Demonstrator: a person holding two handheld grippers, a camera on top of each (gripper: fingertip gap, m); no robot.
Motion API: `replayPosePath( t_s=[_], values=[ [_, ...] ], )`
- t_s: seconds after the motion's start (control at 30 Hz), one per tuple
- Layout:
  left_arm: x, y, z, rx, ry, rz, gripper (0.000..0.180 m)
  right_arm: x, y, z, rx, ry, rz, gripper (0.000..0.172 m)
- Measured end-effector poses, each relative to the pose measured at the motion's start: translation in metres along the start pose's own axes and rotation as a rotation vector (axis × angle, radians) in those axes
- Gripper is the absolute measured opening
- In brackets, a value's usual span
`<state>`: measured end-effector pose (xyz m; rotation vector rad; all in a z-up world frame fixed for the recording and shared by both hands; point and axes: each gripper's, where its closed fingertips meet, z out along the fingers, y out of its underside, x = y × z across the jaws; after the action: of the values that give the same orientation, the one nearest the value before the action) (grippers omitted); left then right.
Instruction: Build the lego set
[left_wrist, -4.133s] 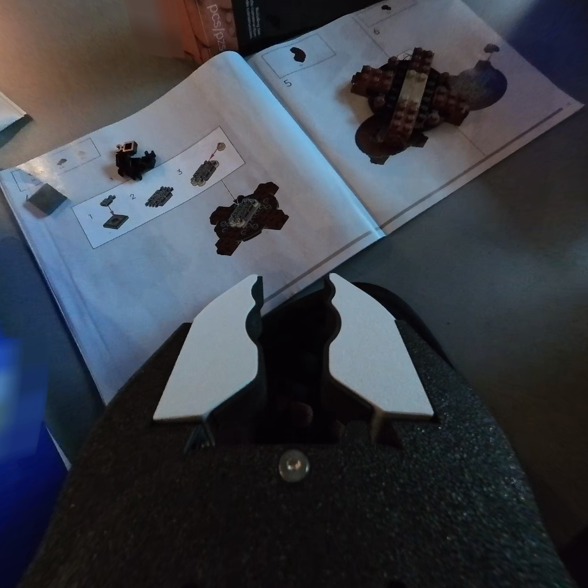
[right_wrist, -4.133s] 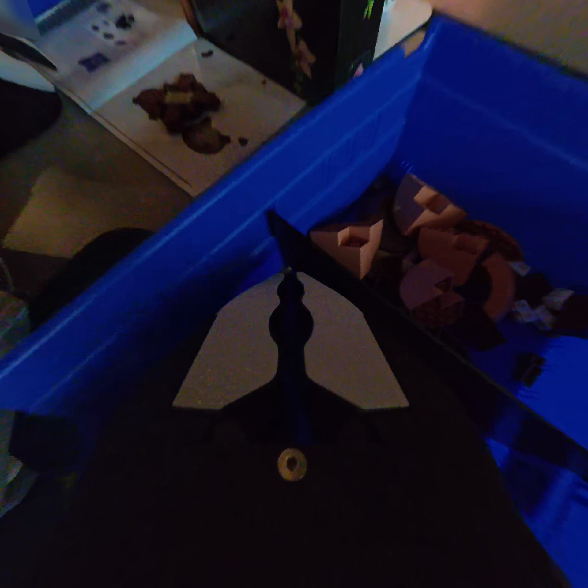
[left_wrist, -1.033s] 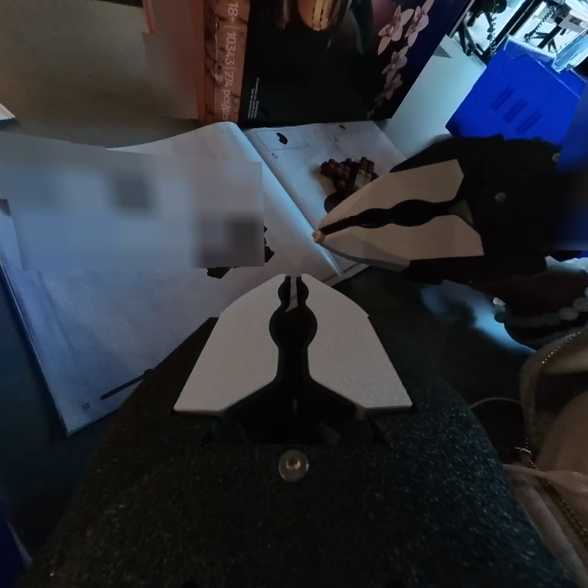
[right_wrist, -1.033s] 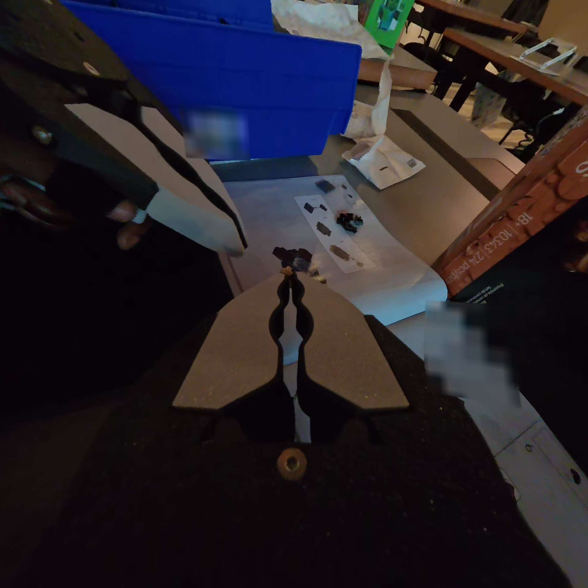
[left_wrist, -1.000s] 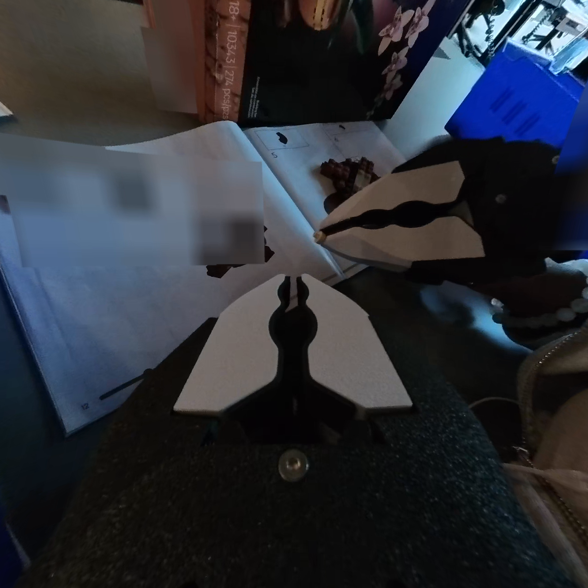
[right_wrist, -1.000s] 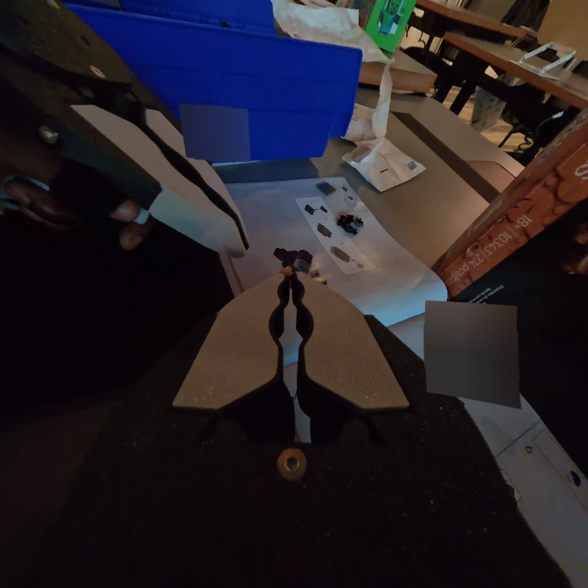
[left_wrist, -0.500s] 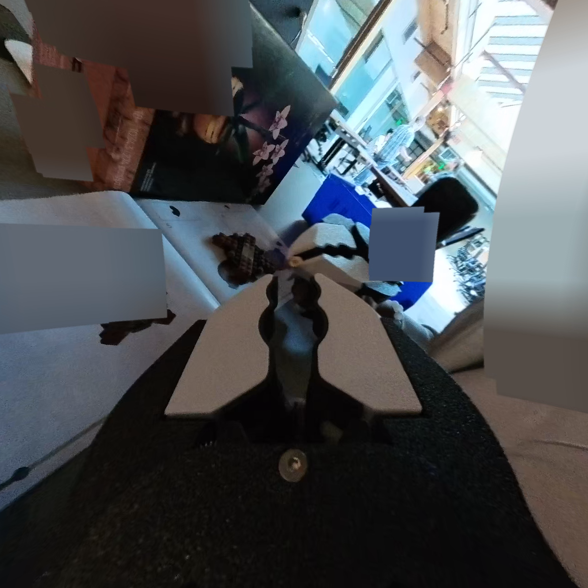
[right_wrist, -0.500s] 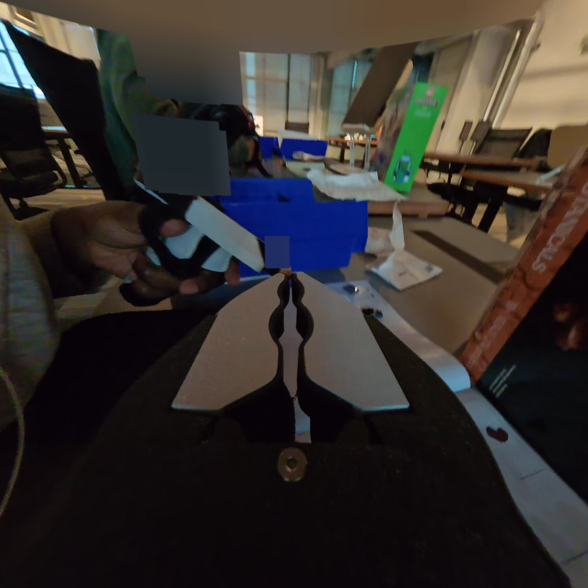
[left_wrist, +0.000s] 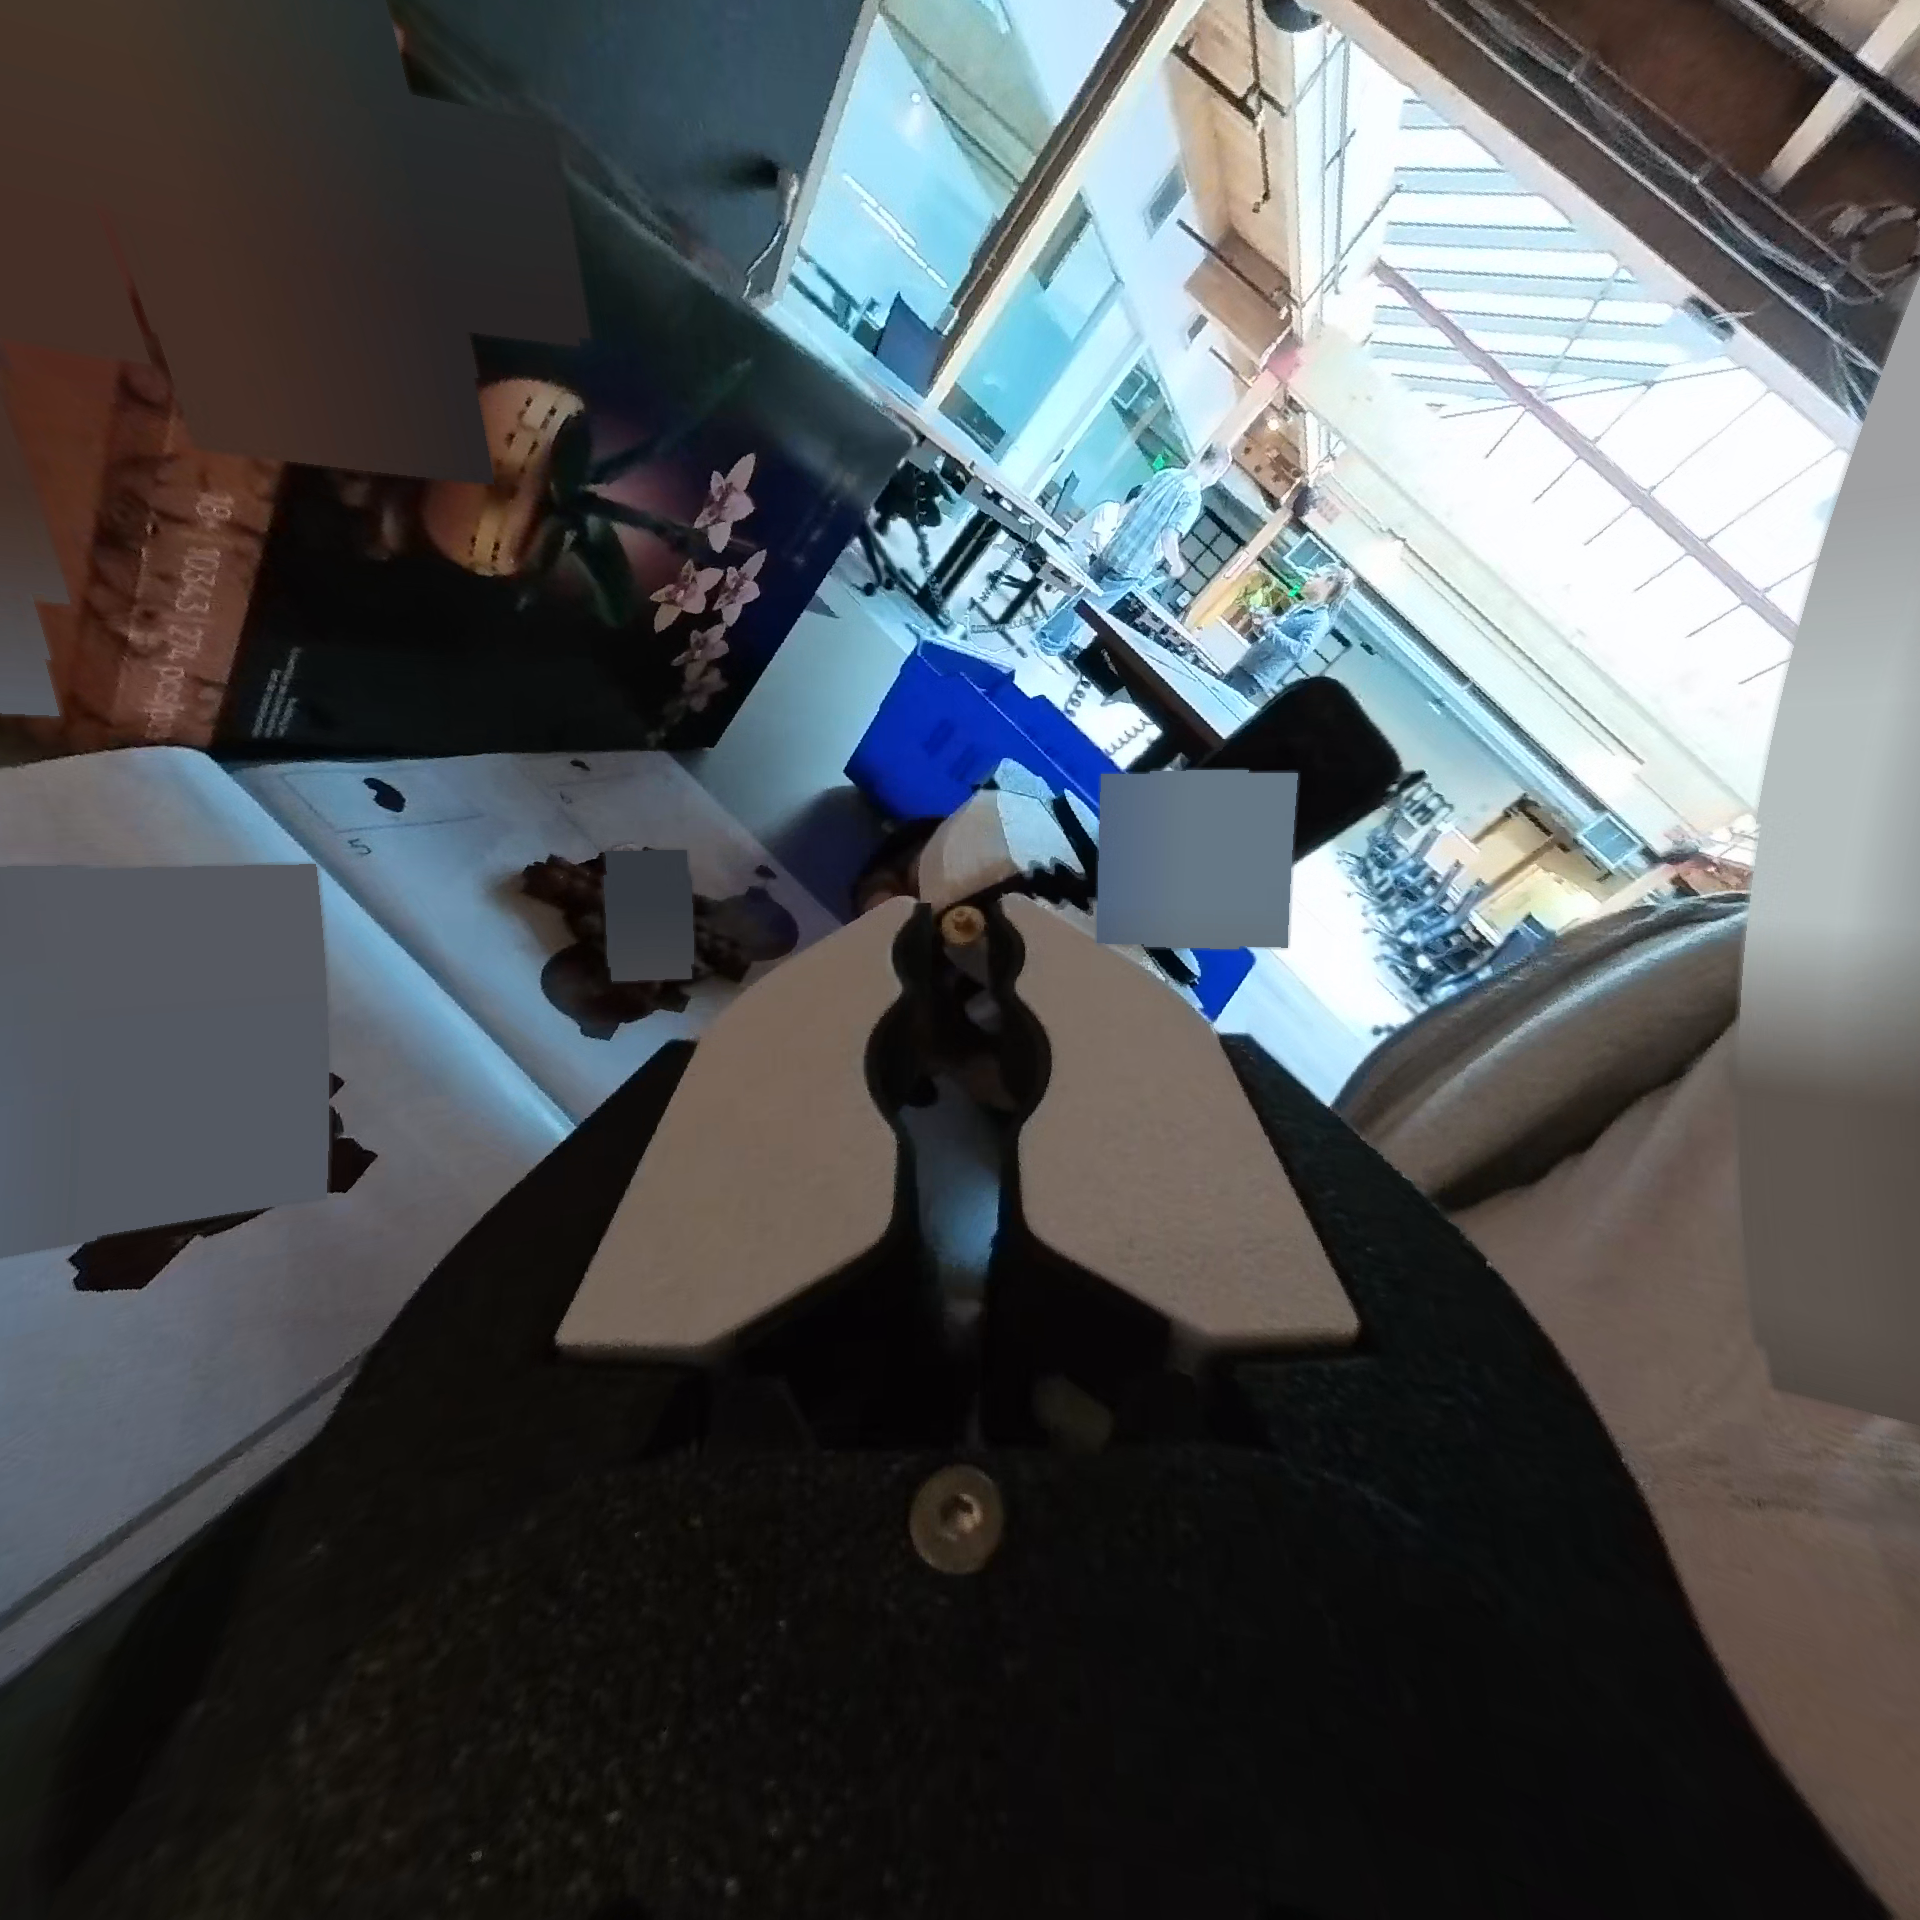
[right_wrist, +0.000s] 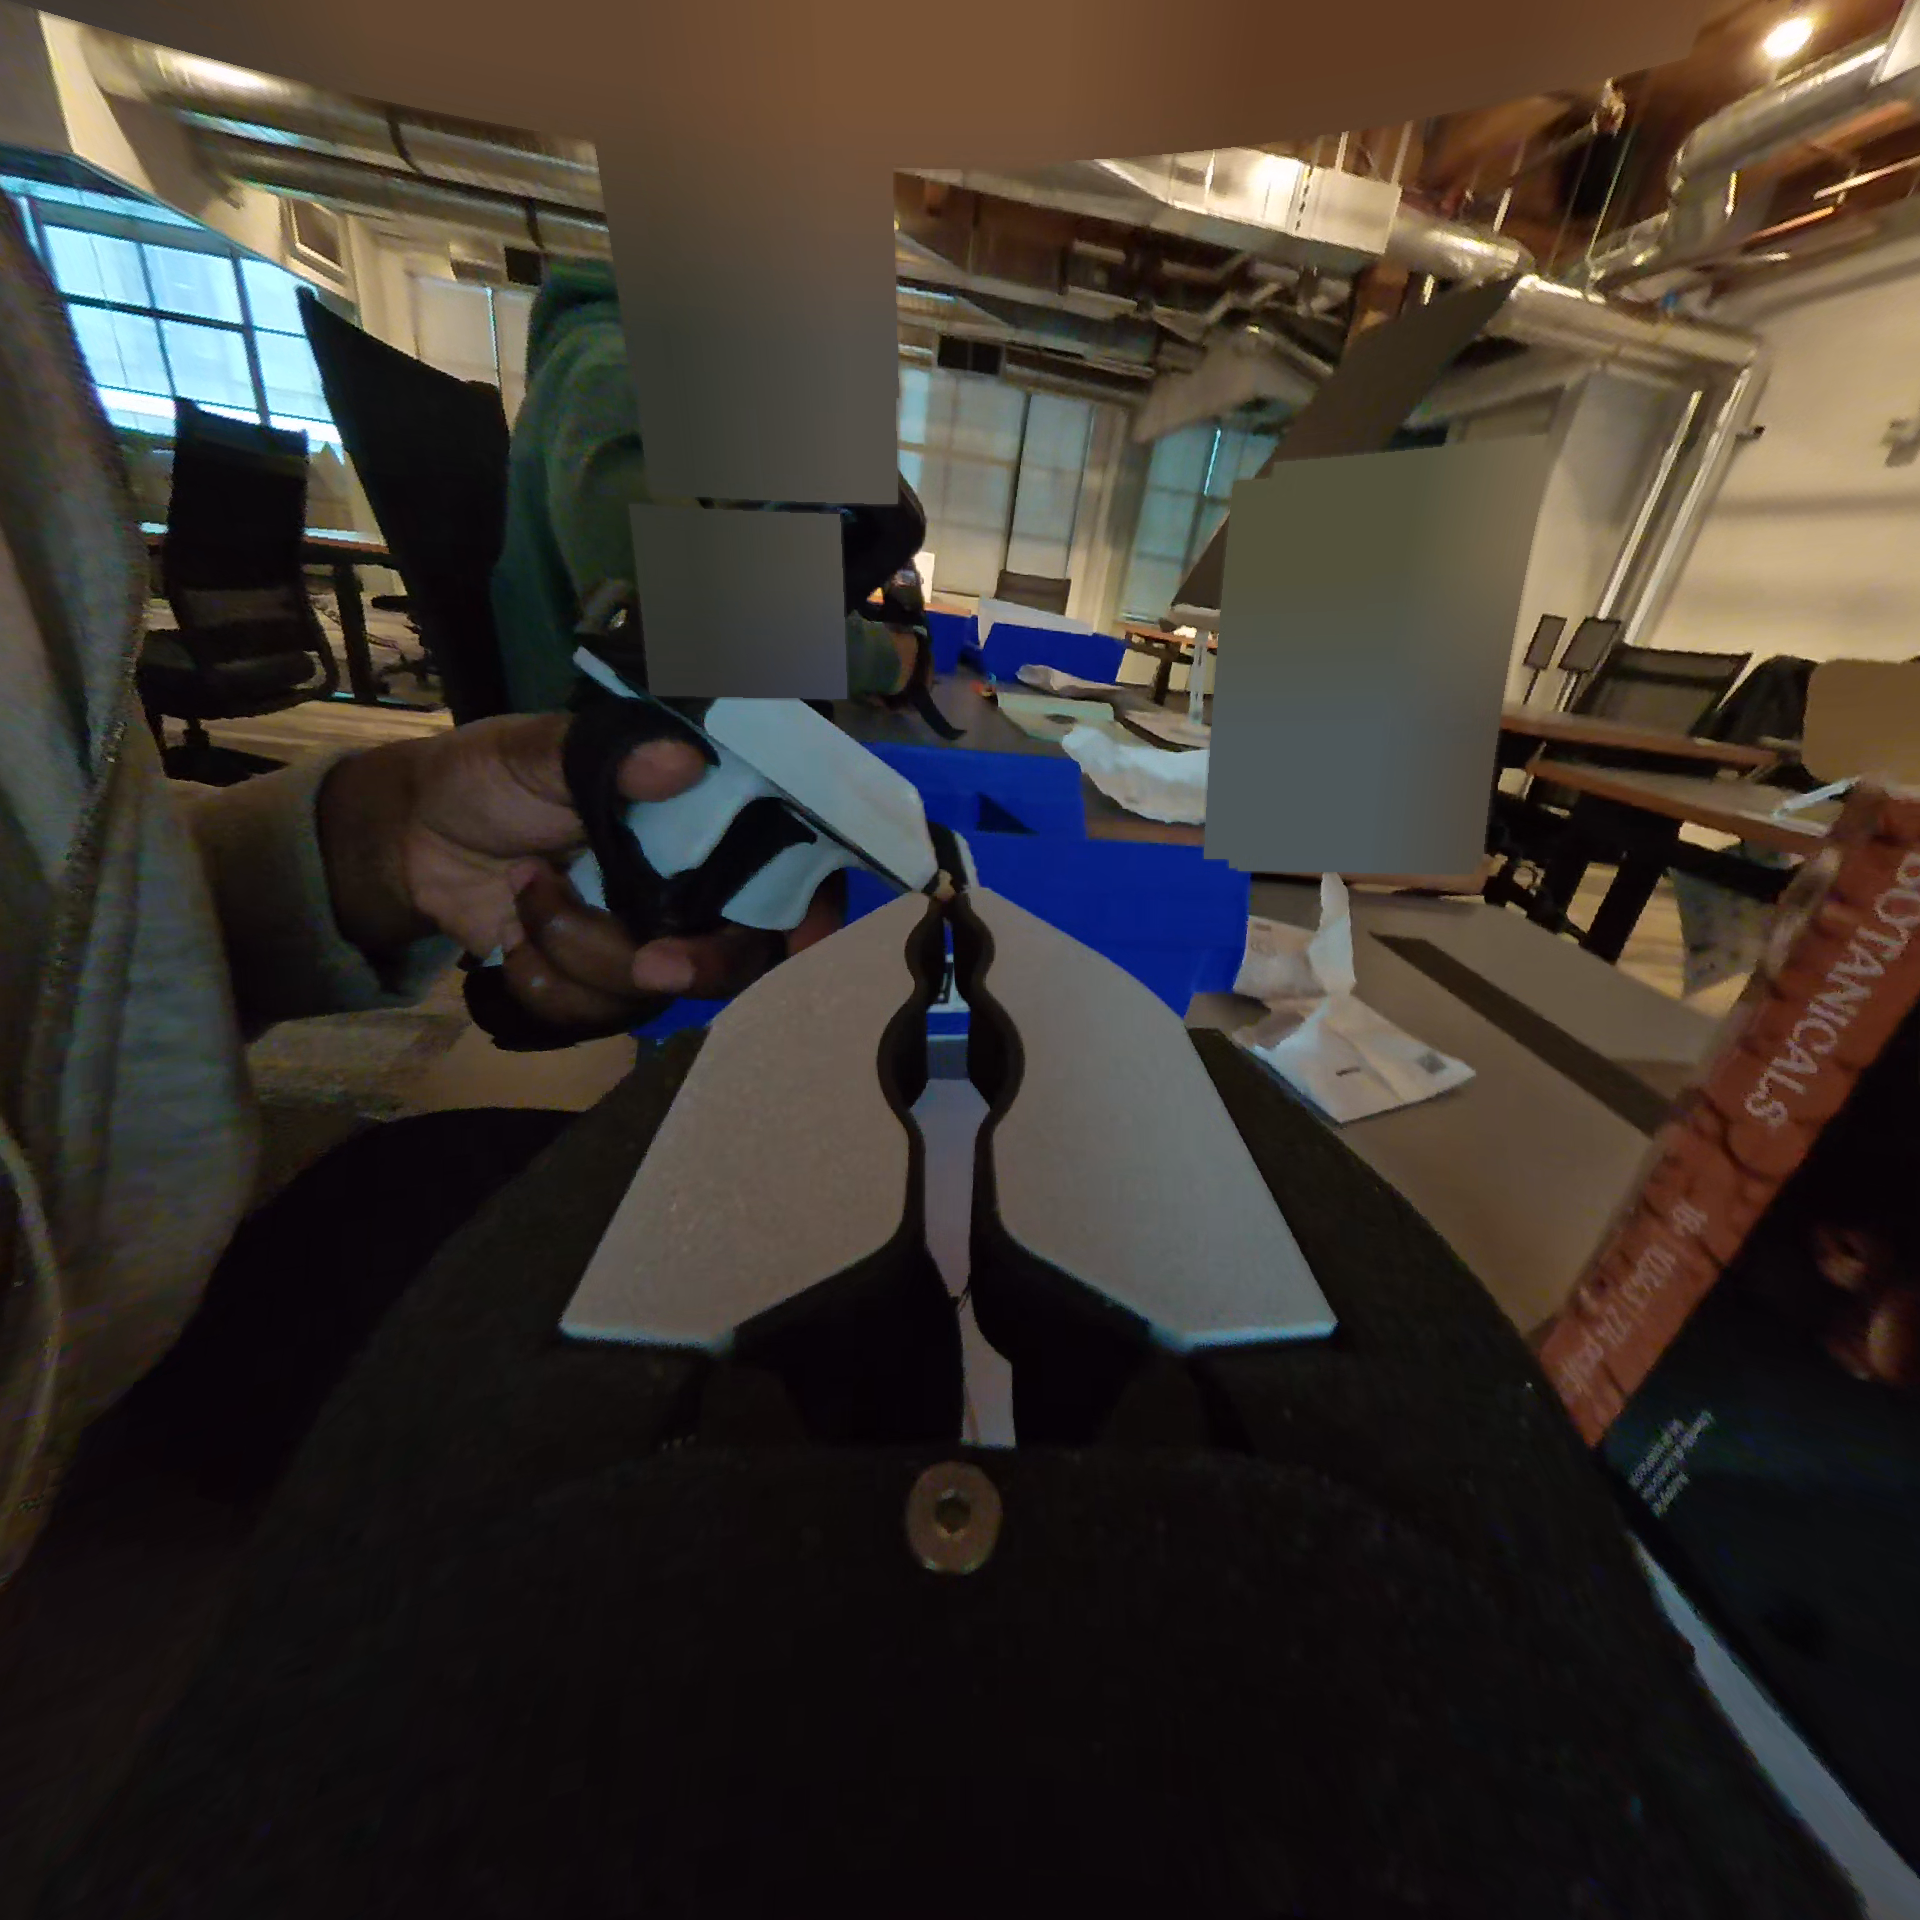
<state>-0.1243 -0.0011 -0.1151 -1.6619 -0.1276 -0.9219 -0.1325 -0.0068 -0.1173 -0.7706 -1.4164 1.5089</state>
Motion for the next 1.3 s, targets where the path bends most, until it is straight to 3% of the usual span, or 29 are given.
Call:
replayPosePath(
  t_s=[1.0, 1.1, 1.3],
  values=[
    [0.001, -0.003, -0.013, 0.024, -0.015, 0.058, 0.006, 0.001, -0.003, -0.002, -0.019, 0.032, -0.043, 0.004],
    [-0.009, -0.004, -0.015, 0.018, -0.09, 0.117, 0.006, 0.011, 0.006, -0.007, -0.093, 0.076, -0.018, 0.005],
    [-0.043, 0.009, -0.015, -0.092, -0.352, 0.331, 0.007, 0.022, 0.038, -0.021, -0.442, 0.089, 0.073, 0.01]
  ],
)
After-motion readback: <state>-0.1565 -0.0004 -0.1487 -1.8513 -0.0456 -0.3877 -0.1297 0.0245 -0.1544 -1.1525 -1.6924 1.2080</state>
